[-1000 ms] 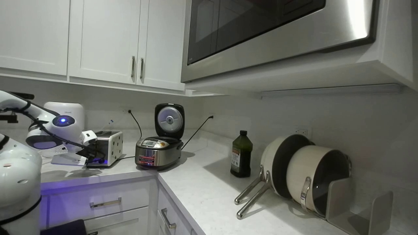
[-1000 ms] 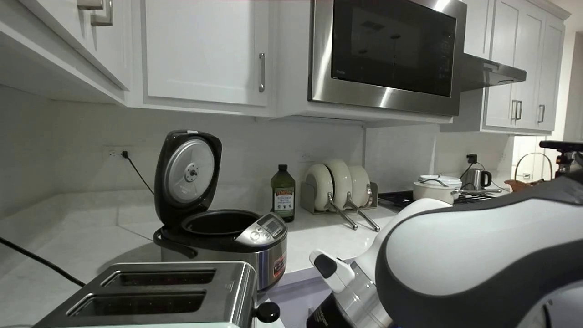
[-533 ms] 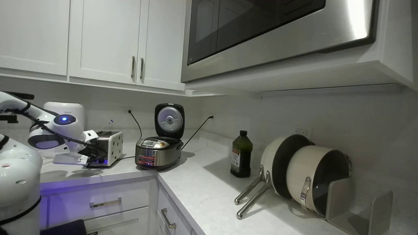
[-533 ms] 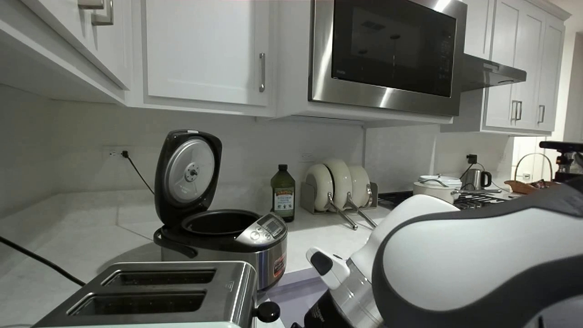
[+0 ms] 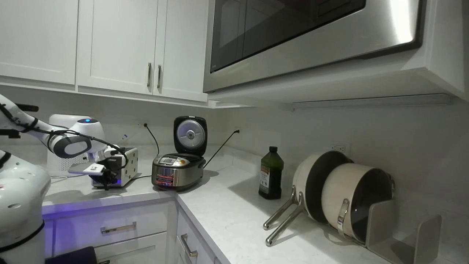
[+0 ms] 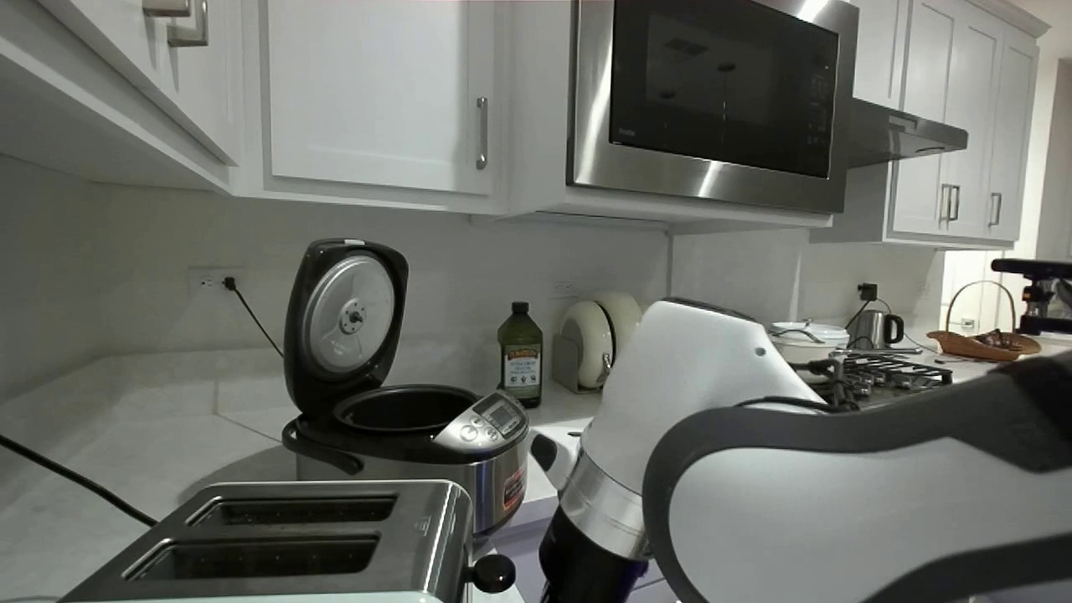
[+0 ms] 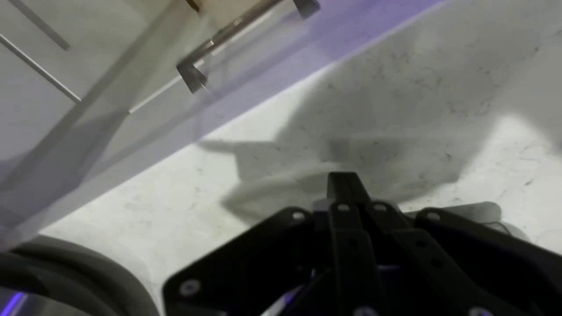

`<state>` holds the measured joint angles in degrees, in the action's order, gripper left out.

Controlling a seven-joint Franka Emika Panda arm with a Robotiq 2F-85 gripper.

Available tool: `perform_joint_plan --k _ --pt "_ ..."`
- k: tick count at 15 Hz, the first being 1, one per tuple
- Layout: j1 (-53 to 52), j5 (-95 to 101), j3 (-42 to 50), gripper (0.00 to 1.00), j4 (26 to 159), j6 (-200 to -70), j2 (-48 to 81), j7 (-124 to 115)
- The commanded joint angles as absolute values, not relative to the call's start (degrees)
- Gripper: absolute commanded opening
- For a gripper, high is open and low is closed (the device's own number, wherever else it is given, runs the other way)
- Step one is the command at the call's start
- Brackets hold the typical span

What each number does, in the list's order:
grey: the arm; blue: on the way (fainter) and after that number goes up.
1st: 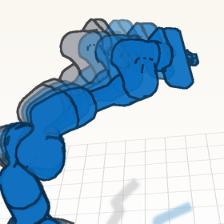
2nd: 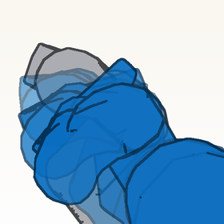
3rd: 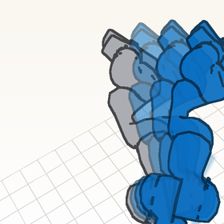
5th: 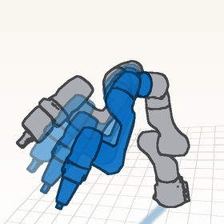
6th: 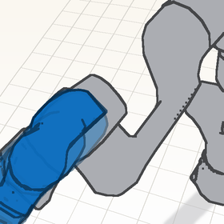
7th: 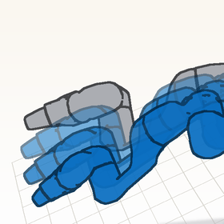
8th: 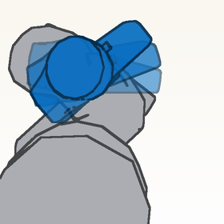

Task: Press the button to release the lever on the toaster upwards

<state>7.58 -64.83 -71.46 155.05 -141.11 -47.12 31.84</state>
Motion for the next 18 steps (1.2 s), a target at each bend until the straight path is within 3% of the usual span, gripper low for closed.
perform_joint_plan --k 1,8,14,15,16,18 --pt "6.7 -48.4 -63.6 0.00 150.9 -133.4 -45.4 17.3" --pt "-5.6 -21.8 -46.7 0.00 145.4 -123.6 -40.6 -7.1" --pt "-13.1 -17.2 -36.8 0.00 140.6 -108.2 -38.2 -17.4" --pt "-13.7 -18.3 -35.2 0.26 139.6 -106.1 -37.5 -18.6" --pt "-14.3 -19.0 -33.9 0.27 138.8 -104.3 -37.1 -19.5" --pt "-15.0 -19.9 -32.0 0.41 137.2 -102.4 -36.3 -21.6"
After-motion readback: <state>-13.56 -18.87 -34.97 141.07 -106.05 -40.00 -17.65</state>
